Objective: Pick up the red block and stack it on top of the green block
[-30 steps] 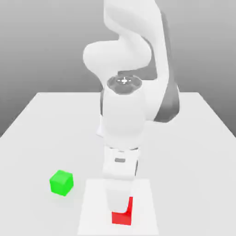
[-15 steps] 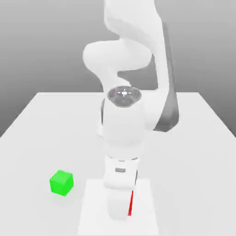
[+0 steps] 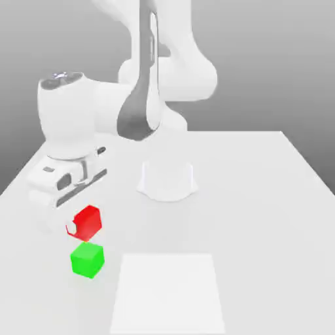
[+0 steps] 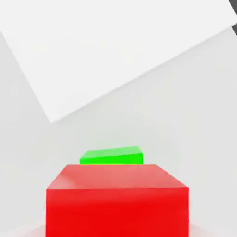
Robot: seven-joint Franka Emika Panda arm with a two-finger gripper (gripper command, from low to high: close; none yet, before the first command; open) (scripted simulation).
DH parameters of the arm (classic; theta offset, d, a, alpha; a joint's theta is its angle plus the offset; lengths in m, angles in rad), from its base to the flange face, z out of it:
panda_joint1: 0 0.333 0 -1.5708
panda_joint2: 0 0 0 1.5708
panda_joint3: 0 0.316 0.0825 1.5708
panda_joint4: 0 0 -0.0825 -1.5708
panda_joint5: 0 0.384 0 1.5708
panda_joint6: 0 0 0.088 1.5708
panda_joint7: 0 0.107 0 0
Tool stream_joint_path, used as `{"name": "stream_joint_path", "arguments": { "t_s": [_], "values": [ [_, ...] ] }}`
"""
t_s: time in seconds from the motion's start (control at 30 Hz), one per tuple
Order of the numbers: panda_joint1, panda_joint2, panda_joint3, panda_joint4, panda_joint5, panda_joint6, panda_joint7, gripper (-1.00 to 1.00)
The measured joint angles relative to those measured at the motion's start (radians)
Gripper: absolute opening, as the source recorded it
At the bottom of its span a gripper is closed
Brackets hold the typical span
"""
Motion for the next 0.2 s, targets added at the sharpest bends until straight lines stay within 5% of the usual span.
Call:
{"name": "stream_joint_path", "arguments": {
  "t_s": [0.1, 0.13, 0.2],
  "values": [
    [-0.010, 0.086, 0.035, 0.002, 0.112, 0.075, -0.080, -1.00],
    [-0.018, 0.107, 0.048, 0.002, 0.141, 0.092, -0.100, 1.00],
    [-0.018, 0.107, 0.048, 0.002, 0.141, 0.092, -0.100, 1.00]
  ]
}}
